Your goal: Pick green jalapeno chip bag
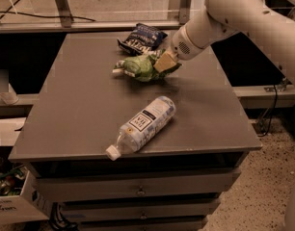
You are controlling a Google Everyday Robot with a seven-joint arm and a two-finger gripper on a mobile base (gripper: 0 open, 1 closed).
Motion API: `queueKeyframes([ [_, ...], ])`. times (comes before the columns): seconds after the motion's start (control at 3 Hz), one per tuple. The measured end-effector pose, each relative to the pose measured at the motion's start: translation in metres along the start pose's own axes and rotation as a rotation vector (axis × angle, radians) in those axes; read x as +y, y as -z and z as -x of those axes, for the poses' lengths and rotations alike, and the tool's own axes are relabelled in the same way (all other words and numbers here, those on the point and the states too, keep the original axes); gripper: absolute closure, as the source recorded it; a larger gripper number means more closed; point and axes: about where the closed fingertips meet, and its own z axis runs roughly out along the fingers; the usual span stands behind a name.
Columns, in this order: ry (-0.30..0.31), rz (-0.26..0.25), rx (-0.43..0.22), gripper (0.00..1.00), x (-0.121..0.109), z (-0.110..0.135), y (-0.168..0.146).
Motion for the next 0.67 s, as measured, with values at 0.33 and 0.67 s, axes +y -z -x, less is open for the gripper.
queueKeyframes([
  [0.33, -0.011, -0.002, -0.071, 1.0, -0.007, 0.011, 0.022],
  [0.67, -0.01, -0.021, -0.163, 1.0, -0.018, 0.026, 0.059],
])
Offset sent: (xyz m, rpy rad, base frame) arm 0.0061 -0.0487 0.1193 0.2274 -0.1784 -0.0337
